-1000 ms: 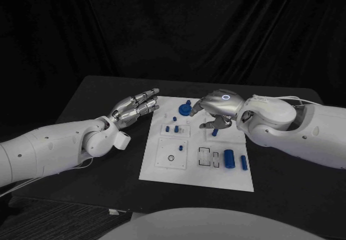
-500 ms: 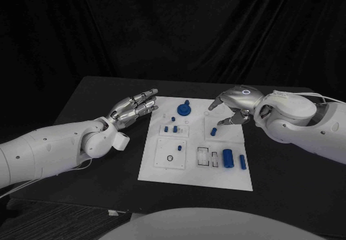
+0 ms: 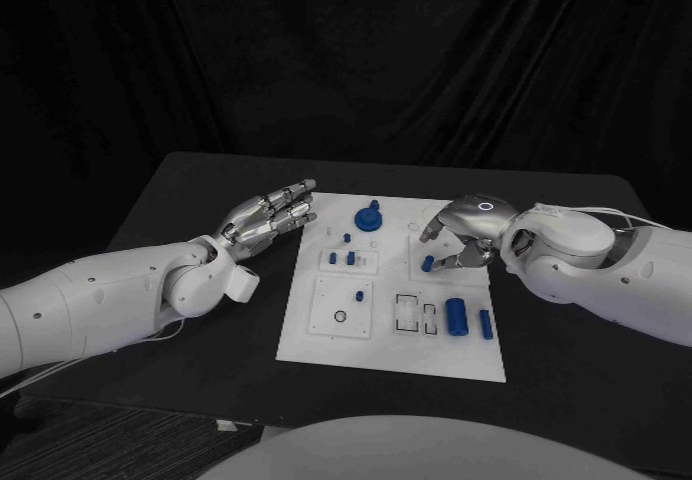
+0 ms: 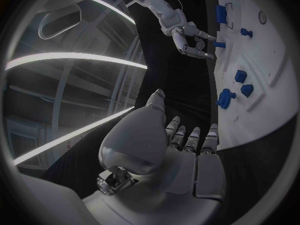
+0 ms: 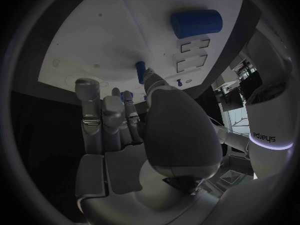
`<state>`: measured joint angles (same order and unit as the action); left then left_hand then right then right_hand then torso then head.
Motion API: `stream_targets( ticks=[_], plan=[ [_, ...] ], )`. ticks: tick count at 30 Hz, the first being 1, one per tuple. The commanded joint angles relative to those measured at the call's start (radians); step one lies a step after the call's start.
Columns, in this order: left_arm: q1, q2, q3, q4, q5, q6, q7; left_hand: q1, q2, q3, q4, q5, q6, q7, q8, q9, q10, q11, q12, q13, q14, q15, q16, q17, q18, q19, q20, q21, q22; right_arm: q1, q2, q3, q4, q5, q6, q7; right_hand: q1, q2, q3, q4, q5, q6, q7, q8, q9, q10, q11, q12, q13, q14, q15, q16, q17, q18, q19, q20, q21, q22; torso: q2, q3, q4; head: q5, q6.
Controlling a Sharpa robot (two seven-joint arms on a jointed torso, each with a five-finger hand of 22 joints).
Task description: Assemble the parts on the task board
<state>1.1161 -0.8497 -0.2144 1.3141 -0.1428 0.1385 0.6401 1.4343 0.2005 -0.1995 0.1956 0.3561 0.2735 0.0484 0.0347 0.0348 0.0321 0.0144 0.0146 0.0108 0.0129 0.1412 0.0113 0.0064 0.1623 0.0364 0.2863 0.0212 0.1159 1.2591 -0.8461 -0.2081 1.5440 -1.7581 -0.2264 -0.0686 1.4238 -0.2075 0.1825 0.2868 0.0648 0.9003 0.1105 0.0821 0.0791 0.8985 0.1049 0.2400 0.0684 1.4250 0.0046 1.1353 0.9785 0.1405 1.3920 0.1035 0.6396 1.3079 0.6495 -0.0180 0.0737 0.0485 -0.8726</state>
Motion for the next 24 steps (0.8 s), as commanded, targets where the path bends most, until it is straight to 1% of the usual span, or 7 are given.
stream_targets(
  ticks=[1, 7, 8, 10, 14, 19, 24],
  plan=[
    [-0.003, 0.001, 0.001, 0.001, 0.006, 0.009, 0.016, 0.006, 0.004, -0.001, -0.004, 0.004, 0.005, 0.002, 0.007, 0.001, -0.002, 0.004, 0.005, 0.000, 0.002, 0.008, 0.006, 0.001, 0.019, 0.004, 0.001, 0.004, 0.001, -0.009, 0.008, 0.001, -0.007, 0.008, 0.006, 0.021, 0.008, 0.014, 0.008, -0.005, -0.007, 0.008, 0.012, 0.007, -0.001, 0.020, -0.004, 0.006, -0.001, 0.002, 0.002, 0.000, -0.004, -0.005, 0.002, 0.002, 0.001, 0.080, 0.000, -0.0001, 0.0000, 0.000, 0.000],
    [-0.009, 0.001, 0.001, 0.000, 0.006, 0.010, 0.017, 0.007, 0.005, 0.000, -0.005, 0.005, 0.004, 0.003, 0.007, 0.001, -0.002, 0.005, 0.005, 0.000, 0.002, 0.008, 0.006, 0.001, 0.018, 0.005, 0.002, 0.004, 0.001, -0.023, 0.027, 0.001, -0.021, 0.009, 0.009, 0.039, 0.035, 0.026, 0.019, -0.024, 0.007, 0.022, 0.017, 0.010, -0.002, 0.045, -0.009, 0.004, 0.000, -0.001, -0.002, -0.005, -0.011, -0.003, 0.001, 0.000, -0.003, 0.080, 0.000, 0.0001, 0.0012, -0.001, 0.000],
    [-0.009, 0.001, 0.001, 0.000, 0.006, 0.011, 0.017, 0.007, 0.005, 0.000, -0.006, 0.006, 0.004, 0.003, 0.007, 0.001, -0.002, 0.005, 0.005, 0.000, 0.002, 0.009, 0.006, 0.001, 0.018, 0.005, 0.002, 0.004, 0.001, -0.024, 0.029, 0.001, -0.023, 0.009, 0.010, 0.041, 0.041, 0.028, 0.022, -0.029, 0.017, 0.026, 0.018, 0.011, -0.002, 0.051, -0.010, 0.004, 0.000, -0.001, -0.002, -0.006, -0.012, -0.003, 0.001, 0.000, -0.004, 0.080, 0.000, 0.0002, 0.0011, -0.001, 0.000],
    [-0.011, 0.001, 0.001, -0.001, 0.006, 0.012, 0.016, 0.008, 0.005, 0.000, -0.006, 0.006, 0.004, 0.003, 0.007, 0.001, -0.002, 0.005, 0.006, 0.000, 0.002, 0.009, 0.006, 0.001, 0.018, 0.005, 0.002, 0.004, 0.001, -0.028, 0.035, 0.001, -0.026, 0.009, 0.009, 0.046, 0.060, 0.035, 0.033, -0.048, 0.063, 0.037, 0.021, 0.013, -0.001, 0.062, -0.011, 0.000, 0.000, -0.002, -0.003, -0.008, -0.014, -0.004, 0.001, -0.001, -0.006, 0.080, 0.000, 0.0002, 0.0012, -0.001, 0.000],
    [-0.013, 0.002, 0.001, -0.001, 0.006, 0.013, 0.016, 0.008, 0.005, 0.000, -0.006, 0.006, 0.004, 0.003, 0.007, 0.001, -0.002, 0.005, 0.006, 0.000, 0.002, 0.009, 0.006, 0.001, 0.018, 0.005, 0.002, 0.004, 0.001, -0.032, 0.041, 0.001, -0.030, 0.009, 0.008, 0.053, 0.091, 0.047, 0.073, -0.082, 0.144, 0.087, 0.020, 0.032, 0.011, 0.104, -0.013, -0.006, -0.001, -0.003, -0.003, -0.007, -0.014, -0.004, 0.001, -0.002, -0.006, 0.081, 0.000, 0.0003, 0.0013, 0.001, 0.000],
    [-0.015, 0.001, 0.001, -0.001, 0.006, 0.015, 0.015, 0.011, 0.007, 0.002, -0.011, 0.009, 0.005, 0.005, 0.007, 0.001, -0.001, 0.008, 0.007, 0.001, 0.003, 0.010, 0.007, 0.002, 0.018, 0.006, 0.002, 0.005, 0.002, -0.033, 0.042, 0.001, -0.032, 0.009, 0.013, 0.053, 0.100, 0.048, 0.111, -0.095, 0.167, 0.119, 0.019, 0.042, 0.020, 0.151, -0.016, -0.012, -0.002, -0.004, -0.003, -0.008, -0.015, -0.005, 0.001, -0.003, -0.002, 0.083, 0.000, 0.0000, 0.0010, 0.002, 0.000],
    [-0.016, 0.001, 0.001, -0.001, 0.006, 0.018, 0.012, 0.012, 0.007, 0.002, -0.014, 0.010, 0.006, 0.007, 0.007, 0.001, 0.001, 0.012, 0.008, 0.001, 0.003, 0.012, 0.007, 0.002, 0.018, 0.007, 0.002, 0.005, 0.002, -0.034, 0.040, 0.001, -0.029, 0.009, 0.018, 0.052, 0.097, 0.041, 0.155, -0.107, 0.173, 0.165, 0.022, 0.057, 0.034, 0.215, -0.028, -0.022, -0.003, -0.004, -0.012, -0.009, -0.017, -0.004, 0.000, -0.010, 0.005, 0.084, 0.000, -0.0001, 0.0013, 0.002, 0.000]
  ],
)
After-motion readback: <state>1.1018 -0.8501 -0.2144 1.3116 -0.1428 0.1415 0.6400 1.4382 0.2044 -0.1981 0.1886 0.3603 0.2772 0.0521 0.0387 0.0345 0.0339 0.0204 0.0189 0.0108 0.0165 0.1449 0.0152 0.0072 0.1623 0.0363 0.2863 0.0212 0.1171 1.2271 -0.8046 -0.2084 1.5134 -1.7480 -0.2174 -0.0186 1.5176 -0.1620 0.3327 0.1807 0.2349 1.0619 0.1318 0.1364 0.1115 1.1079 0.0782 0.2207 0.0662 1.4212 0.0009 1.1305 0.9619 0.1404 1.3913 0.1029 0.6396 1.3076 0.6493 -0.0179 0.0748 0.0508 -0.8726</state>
